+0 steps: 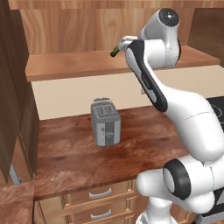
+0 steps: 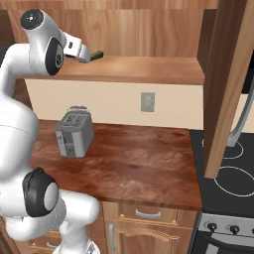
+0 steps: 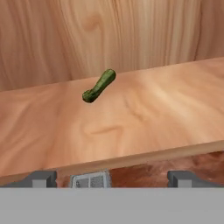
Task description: Pick the squashs from the cabinet and place them in one bowl. Pick the peach from the sink and place it in the other bowl.
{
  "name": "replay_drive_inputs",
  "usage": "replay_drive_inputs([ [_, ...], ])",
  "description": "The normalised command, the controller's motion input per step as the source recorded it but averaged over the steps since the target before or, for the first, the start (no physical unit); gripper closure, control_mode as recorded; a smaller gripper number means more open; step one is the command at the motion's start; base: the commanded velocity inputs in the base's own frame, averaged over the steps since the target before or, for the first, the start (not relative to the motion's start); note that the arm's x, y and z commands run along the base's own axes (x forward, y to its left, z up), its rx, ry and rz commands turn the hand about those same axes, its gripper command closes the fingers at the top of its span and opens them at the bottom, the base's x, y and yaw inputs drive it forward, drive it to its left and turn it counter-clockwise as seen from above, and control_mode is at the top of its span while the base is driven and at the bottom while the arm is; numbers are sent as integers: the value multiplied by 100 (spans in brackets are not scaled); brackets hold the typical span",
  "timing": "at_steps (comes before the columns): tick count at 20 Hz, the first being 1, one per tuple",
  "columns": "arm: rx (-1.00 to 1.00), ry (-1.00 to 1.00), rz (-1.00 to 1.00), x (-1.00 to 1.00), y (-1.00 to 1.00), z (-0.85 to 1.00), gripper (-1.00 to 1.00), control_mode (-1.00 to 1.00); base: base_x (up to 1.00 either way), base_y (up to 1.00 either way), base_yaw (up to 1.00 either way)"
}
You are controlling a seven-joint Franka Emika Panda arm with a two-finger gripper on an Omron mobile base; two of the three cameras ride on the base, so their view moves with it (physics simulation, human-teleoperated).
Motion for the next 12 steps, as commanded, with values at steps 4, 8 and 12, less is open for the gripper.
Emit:
replay_drive_inputs([
  [4,-7,-5,0,33,19,-15,-100,-100,0,0,0],
  [8,-10,-12,0,35,21,-15,-100,-100,0,0,0],
  [12,-7,-6,0,42,13,-3,-100,-100,0,0,0],
])
